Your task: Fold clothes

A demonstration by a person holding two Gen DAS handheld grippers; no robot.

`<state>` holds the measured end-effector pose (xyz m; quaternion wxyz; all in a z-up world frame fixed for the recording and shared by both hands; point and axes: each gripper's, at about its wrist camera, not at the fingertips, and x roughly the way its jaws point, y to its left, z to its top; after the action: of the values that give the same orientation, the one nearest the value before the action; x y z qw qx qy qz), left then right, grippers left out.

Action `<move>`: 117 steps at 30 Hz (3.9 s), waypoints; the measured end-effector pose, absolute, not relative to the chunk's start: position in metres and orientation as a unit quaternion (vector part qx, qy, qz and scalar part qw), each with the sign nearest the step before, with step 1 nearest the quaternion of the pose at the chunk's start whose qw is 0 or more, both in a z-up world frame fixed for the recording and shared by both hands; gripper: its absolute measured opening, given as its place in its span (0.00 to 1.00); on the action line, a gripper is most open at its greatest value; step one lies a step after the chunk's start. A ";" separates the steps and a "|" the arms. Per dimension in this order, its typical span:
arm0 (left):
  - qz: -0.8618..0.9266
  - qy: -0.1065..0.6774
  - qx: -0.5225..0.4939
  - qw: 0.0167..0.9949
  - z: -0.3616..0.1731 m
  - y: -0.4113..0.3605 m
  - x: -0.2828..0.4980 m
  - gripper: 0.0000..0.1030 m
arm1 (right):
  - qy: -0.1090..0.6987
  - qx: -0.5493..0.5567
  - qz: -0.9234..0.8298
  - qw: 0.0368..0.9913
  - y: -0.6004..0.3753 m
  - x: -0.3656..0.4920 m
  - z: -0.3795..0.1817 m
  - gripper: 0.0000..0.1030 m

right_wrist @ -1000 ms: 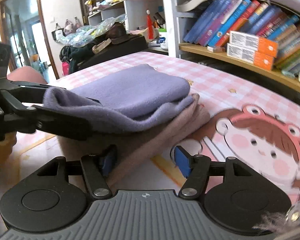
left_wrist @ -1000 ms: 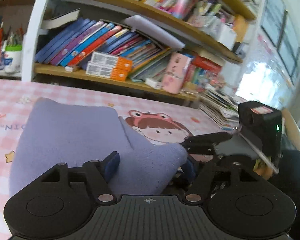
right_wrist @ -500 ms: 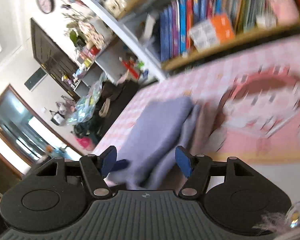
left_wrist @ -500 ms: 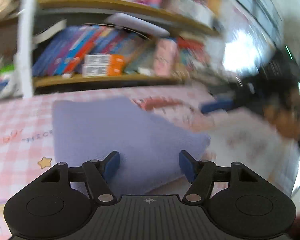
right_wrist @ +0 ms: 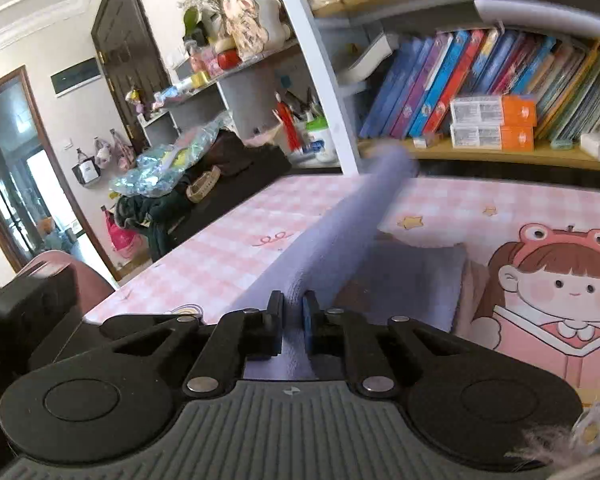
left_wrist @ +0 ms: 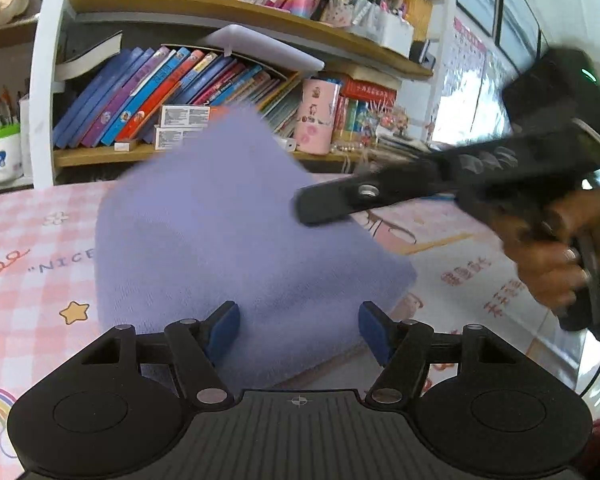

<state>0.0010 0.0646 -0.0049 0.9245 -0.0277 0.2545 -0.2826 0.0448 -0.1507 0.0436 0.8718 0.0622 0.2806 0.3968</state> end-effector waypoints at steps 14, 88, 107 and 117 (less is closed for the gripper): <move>-0.223 0.208 -0.050 0.951 0.021 0.106 0.005 0.66 | 0.352 0.153 0.309 0.870 -0.183 0.067 0.003 0.23; -0.235 0.324 -0.165 0.902 0.022 0.106 0.215 0.51 | 0.317 0.118 0.286 0.897 -0.190 0.211 0.035 0.29; -0.196 0.318 -0.213 0.903 -0.013 0.118 0.303 0.50 | 0.327 0.166 0.266 0.891 -0.181 0.309 -0.005 0.30; -0.133 0.270 -0.126 0.945 0.001 0.122 0.255 0.68 | 0.261 0.115 0.203 0.937 -0.197 0.255 0.004 0.73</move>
<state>0.2545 0.1221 0.0012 0.9452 -0.1260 0.2701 -0.1332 0.2551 -0.1973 0.0045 0.9366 0.1152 0.2613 0.2028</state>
